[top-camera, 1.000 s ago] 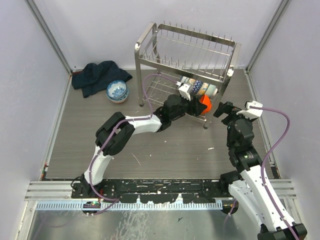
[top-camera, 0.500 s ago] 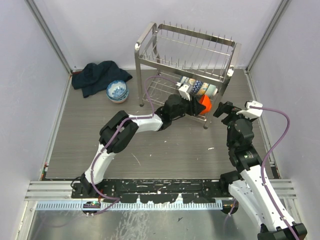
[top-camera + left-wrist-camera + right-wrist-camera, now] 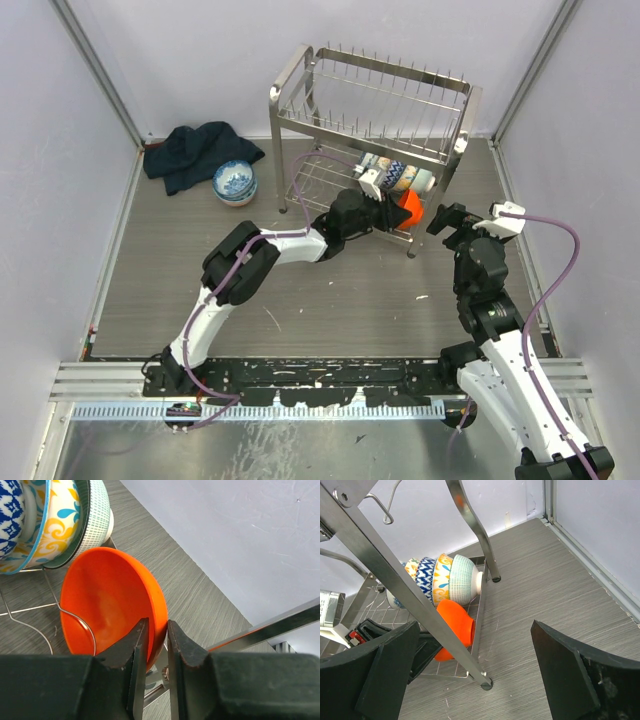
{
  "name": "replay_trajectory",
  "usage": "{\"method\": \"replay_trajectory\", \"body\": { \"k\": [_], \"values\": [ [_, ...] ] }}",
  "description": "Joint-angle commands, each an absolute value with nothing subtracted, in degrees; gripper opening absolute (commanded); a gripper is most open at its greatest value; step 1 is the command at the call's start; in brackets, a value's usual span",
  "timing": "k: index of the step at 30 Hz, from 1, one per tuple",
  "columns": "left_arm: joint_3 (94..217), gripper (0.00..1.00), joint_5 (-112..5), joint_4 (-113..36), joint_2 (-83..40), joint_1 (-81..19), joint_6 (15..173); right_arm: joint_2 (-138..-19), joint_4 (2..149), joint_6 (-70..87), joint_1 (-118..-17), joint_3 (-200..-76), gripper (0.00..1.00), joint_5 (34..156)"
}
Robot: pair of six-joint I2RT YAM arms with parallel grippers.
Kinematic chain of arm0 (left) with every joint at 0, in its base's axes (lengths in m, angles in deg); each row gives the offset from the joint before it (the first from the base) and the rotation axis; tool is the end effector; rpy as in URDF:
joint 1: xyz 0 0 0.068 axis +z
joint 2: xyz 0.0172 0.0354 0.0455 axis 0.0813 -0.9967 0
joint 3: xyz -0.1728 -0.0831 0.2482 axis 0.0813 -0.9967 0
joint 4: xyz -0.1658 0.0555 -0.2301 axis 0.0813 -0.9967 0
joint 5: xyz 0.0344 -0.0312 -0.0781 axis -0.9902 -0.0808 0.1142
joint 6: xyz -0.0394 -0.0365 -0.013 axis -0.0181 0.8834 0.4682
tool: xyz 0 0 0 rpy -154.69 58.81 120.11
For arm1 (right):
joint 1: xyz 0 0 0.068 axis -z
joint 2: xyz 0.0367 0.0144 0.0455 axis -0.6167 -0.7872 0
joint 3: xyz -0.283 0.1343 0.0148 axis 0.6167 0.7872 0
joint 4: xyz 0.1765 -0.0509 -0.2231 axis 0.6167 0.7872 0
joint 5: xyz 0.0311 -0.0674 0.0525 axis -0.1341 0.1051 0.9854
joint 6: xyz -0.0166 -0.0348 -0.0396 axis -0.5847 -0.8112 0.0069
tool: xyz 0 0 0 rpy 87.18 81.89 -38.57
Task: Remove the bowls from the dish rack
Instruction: Pick up the bowl from the dish rack.
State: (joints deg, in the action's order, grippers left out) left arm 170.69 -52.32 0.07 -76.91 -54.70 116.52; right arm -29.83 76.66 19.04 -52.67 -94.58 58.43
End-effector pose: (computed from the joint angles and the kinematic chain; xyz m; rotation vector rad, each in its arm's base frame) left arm 0.3629 -0.4427 0.1936 0.3915 1.7269 -1.2328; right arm 0.1435 0.0184 0.3334 0.4280 1.5446 0.0223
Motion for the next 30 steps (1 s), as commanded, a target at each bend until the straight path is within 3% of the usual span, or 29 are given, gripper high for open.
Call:
{"method": "replay_trajectory", "body": {
  "k": [1,12,30],
  "values": [
    [172.2,0.26,-51.9,2.5,-77.8,-54.2,116.8,-29.2,74.6,19.4,-52.8,-95.8,1.0,58.6],
    [171.0,0.0,-50.3,6.9,-77.7,-53.5,118.8,-30.6,74.6,19.0,-52.8,-96.0,1.0,57.9],
    [165.1,0.0,-46.6,16.4,-72.8,-52.1,123.4,-40.2,70.4,18.4,-52.7,-96.3,1.0,56.7]
  ]
}}
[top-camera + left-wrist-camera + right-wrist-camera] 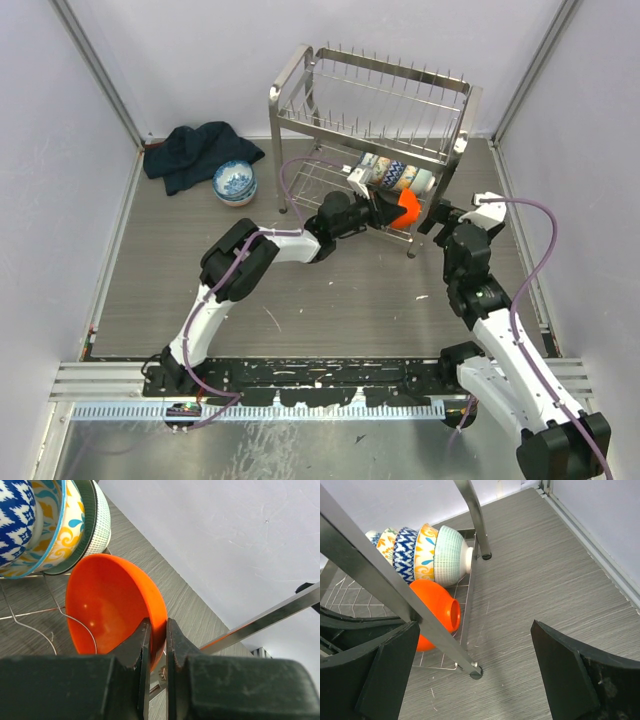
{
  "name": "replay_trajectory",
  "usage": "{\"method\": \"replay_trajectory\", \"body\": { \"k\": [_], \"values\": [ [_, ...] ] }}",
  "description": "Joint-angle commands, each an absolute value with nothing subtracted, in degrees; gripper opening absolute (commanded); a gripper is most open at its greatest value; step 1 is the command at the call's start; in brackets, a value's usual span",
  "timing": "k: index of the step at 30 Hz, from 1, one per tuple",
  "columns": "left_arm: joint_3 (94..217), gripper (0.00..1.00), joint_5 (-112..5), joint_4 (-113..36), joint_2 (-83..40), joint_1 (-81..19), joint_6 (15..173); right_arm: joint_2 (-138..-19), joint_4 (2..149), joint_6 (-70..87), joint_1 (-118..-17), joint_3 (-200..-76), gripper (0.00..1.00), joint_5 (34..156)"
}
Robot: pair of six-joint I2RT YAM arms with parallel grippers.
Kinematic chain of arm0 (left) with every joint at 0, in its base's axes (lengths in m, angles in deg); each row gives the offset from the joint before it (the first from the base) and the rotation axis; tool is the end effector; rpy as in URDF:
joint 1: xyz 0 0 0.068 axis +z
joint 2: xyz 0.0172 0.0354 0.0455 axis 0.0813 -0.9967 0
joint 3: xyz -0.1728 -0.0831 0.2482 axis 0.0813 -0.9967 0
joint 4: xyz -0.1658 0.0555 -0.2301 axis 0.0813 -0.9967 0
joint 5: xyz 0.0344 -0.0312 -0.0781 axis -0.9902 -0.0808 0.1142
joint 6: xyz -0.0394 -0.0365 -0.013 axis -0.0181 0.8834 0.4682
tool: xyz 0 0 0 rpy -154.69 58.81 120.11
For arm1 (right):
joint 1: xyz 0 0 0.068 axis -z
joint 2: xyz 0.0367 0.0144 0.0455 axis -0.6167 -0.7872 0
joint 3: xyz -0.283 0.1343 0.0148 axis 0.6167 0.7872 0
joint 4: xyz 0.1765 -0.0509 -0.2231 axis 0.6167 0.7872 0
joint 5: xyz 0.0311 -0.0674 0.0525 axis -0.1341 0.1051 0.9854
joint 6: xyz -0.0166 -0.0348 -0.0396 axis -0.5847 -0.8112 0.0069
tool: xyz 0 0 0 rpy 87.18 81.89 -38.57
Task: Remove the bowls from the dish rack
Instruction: Pick up the bowl from the dish rack.
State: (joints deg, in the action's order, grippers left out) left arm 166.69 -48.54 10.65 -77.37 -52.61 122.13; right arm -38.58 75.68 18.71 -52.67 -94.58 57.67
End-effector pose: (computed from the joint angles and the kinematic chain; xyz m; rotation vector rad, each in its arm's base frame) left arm 0.3698 -0.4228 0.1855 0.3337 1.6493 -1.3635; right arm 0.1747 0.0261 0.3138 0.4134 1.6696 -0.0483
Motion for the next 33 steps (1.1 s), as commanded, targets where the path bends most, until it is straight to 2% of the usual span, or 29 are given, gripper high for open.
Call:
{"method": "replay_trajectory", "body": {
  "k": [1,18,33],
  "values": [
    [165.1,0.0,-46.5,16.7,-72.7,-52.1,123.8,-40.8,70.1,18.4,-52.7,-96.4,1.0,56.8],
    [164.5,0.0,-46.5,23.2,-71.9,-51.9,127.5,-47.0,67.1,18.9,-51.9,-96.7,1.0,55.9],
    [164.9,0.0,-46.8,23.2,-71.3,-51.9,127.7,-46.7,66.6,19.5,-50.4,-95.8,1.0,55.5]
  ]
}}
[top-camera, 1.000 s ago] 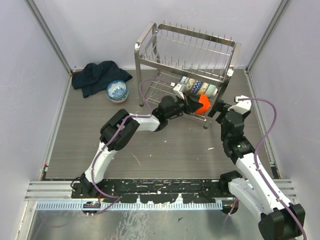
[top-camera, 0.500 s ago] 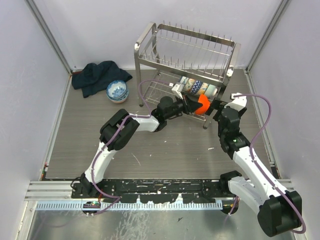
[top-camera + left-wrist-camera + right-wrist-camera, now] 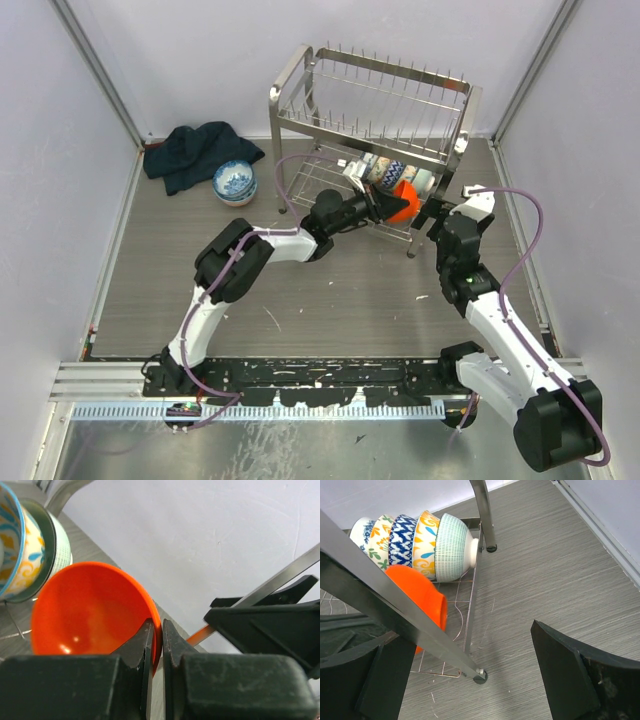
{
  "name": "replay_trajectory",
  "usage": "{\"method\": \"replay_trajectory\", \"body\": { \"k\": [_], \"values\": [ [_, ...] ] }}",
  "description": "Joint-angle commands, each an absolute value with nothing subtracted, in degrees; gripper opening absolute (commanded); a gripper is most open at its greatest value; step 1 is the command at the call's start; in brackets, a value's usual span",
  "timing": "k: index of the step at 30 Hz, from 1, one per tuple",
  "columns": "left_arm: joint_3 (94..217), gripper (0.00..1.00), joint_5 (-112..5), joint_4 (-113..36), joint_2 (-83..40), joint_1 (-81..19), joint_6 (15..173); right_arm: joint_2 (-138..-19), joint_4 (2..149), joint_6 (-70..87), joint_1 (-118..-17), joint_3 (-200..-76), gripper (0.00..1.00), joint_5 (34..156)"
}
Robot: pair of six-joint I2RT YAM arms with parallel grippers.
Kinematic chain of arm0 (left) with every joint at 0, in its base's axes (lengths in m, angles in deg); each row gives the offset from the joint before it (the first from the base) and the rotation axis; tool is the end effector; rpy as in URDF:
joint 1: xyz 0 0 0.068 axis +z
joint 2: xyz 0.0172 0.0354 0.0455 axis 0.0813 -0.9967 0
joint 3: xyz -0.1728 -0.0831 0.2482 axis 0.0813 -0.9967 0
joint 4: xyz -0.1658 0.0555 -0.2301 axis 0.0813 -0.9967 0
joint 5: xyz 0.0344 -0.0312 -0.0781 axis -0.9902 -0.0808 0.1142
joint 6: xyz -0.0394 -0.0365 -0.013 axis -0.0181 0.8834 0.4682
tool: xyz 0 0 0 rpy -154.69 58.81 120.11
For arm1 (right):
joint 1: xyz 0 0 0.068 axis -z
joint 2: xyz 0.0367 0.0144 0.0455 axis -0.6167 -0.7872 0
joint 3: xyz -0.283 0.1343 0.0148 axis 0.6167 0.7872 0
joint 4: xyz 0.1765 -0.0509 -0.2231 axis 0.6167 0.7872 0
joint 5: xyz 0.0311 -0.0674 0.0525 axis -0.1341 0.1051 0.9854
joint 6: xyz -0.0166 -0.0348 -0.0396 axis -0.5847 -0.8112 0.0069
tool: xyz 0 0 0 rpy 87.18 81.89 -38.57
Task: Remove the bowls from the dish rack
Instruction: Pick up the bowl from the dish rack, then place the bowl with the bowl.
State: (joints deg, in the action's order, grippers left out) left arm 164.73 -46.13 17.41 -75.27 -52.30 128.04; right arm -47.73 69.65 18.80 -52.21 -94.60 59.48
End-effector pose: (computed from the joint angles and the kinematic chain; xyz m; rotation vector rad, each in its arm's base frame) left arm 0.3641 -0.4144 0.2065 0.2929 1.5553 -1.5036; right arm 0.2072 0.0339 0.2973 0.3916 1.7263 -0.0479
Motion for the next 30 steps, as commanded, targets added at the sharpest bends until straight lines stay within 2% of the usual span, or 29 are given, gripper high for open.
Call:
{"method": "replay_trajectory", "body": {
  "k": [1,11,19,30],
  "values": [
    [165.1,0.0,-46.9,23.0,-71.5,-51.9,127.7,-46.5,66.7,19.5,-50.2,-95.8,1.0,55.6],
    [165.1,0.0,-46.9,24.4,-71.1,-51.9,129.2,-46.4,66.7,19.9,-50.3,-95.7,1.0,56.6],
    [160.1,0.0,-47.2,25.5,-66.9,-51.9,130.2,-45.7,66.9,19.7,-50.3,-95.8,1.0,56.5],
    [152.1,0.0,-53.9,16.4,-58.1,-51.9,126.3,-45.0,67.4,19.7,-50.2,-95.9,1.0,57.0]
  ]
}}
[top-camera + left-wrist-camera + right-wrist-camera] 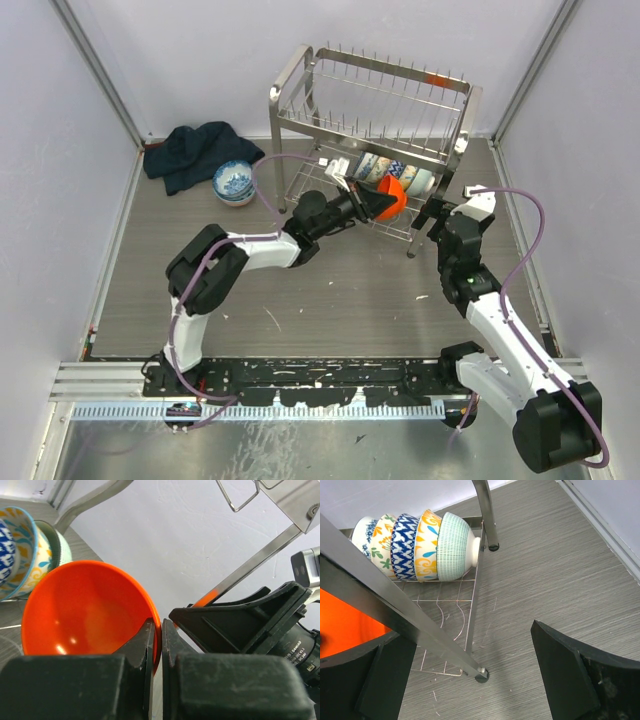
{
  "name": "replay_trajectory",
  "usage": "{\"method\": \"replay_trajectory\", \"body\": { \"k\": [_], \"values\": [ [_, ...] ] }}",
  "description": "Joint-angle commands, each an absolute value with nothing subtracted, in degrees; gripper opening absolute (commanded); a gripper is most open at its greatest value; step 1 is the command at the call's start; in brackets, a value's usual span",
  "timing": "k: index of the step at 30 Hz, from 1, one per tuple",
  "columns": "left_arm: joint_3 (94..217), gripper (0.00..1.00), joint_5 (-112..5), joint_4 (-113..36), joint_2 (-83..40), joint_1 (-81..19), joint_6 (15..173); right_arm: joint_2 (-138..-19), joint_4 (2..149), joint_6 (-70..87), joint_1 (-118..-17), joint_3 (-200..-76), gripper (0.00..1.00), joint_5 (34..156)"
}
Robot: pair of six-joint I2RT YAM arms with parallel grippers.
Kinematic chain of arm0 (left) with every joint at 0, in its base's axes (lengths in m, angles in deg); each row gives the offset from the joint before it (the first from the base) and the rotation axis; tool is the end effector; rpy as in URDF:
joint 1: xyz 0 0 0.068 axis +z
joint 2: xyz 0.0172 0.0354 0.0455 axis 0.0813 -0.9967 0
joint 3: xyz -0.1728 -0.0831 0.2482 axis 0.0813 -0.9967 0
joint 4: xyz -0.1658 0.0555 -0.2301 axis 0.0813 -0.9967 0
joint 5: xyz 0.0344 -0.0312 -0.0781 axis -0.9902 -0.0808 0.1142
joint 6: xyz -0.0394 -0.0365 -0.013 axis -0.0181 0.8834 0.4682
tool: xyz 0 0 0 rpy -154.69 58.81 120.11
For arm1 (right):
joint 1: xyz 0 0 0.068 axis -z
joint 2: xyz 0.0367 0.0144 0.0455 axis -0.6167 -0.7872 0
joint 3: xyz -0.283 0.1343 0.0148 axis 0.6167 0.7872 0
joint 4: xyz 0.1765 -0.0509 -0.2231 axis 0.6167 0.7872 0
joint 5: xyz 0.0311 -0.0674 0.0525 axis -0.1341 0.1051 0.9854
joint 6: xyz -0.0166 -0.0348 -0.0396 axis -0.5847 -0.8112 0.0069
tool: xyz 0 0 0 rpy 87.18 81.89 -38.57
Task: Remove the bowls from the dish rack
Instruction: Place the bowl with the bowl.
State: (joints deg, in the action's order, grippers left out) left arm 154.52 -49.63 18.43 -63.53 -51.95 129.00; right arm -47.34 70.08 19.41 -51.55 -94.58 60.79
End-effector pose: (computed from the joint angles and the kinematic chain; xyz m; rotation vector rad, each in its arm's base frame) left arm 0.3355 -0.3751 0.2522 0.2188 1.5068 -1.4882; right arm 0.2063 0.0320 0.2976 0.3951 1.7288 -0.0288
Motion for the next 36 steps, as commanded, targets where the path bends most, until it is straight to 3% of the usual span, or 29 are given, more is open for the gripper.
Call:
{"method": "replay_trajectory", "body": {
  "k": [1,16,23,30,36],
  "values": [
    [151.0,0.0,-55.2,14.5,-56.4,-51.9,125.6,-44.8,67.4,19.7,-50.2,-95.9,1.0,57.1],
    [139.5,0.0,-79.0,-33.8,-23.3,-52.4,109.1,-43.0,68.3,20.2,-51.0,-96.1,1.0,58.7],
    [135.6,0.0,-94.6,-45.9,-11.1,-50.5,102.3,-41.8,68.9,20.3,-52.2,-96.1,1.0,59.0],
    [134.8,0.0,-87.1,-47.4,-7.6,-35.7,102.0,-41.7,69.2,20.5,-52.5,-96.4,1.0,60.6],
    [143.3,0.0,-81.7,-48.0,-16.9,-26.7,100.9,-41.3,69.5,20.0,-52.8,-96.6,1.0,60.1]
  ]
}}
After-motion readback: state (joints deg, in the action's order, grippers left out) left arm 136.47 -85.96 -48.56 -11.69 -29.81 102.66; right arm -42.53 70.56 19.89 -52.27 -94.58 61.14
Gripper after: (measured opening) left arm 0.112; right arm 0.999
